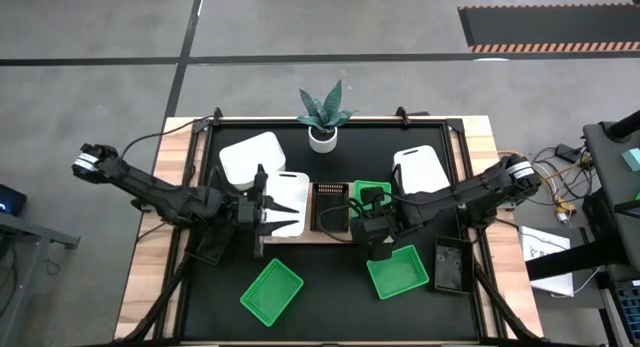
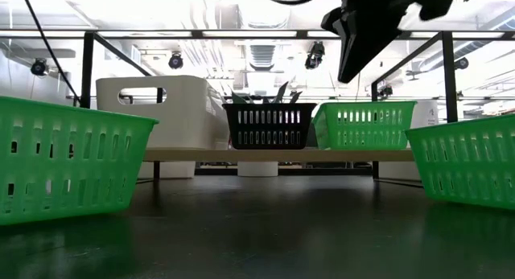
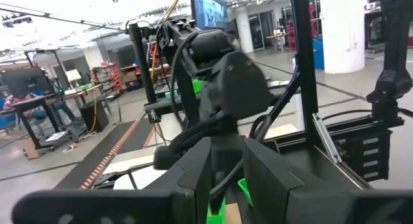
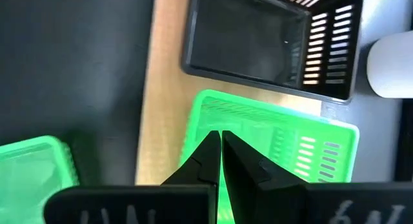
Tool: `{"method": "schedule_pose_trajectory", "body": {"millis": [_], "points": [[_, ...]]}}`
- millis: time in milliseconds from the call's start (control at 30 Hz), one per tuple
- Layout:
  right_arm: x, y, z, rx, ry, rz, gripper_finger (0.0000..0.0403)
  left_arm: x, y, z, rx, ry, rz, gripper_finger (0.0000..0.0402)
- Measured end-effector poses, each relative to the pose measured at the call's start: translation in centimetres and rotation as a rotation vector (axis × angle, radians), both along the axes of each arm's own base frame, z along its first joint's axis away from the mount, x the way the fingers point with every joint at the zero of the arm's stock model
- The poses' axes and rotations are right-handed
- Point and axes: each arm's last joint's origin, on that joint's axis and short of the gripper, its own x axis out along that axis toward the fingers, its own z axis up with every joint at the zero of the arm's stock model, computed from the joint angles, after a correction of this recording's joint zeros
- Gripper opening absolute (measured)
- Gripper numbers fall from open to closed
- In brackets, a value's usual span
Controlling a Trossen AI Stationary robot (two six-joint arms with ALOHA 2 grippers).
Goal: Stack baskets on shelf by color
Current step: Put the middle green bin on the shelf
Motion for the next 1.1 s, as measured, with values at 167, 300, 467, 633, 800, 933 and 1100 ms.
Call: {"method": "schedule_pose_trajectory", "body": {"millis": [167, 300, 467, 633, 800, 933, 1100], "points": [[0.2, -0.6, -1.0, -0.013, 0.015, 0.001, 0.0009, 0.1, -0.3, -0.2, -0.016, 0.007, -0.012, 0.0073], [0.3, -0.8, -1.6, 0.012, 0.016, 0.006, 0.0009, 0.0, -0.5, -0.4, -0.013, 0.017, -0.023, 0.0073], [0.1, -0.5, -1.8, 0.107, 0.044, 0.017, 0.0009, -0.1, -0.6, -0.4, -0.013, 0.015, -0.026, 0.0073], [0.0, -0.3, -1.9, 0.154, 0.061, -0.002, 0.0008, -0.1, -0.6, -0.4, -0.012, 0.015, -0.025, 0.0073], [-0.1, -0.3, -1.9, 0.157, 0.064, -0.016, 0.0008, -0.1, -0.6, -0.2, -0.012, 0.011, -0.025, 0.0073], [0.0, -0.3, -1.7, 0.159, 0.056, -0.013, 0.0008, -0.1, -0.6, -0.2, -0.004, 0.010, -0.024, 0.0073], [0.1, -0.3, -1.2, 0.153, 0.047, -0.011, 0.0008, -0.1, -0.6, -0.1, 0.012, 0.006, -0.022, 0.0073]]}}
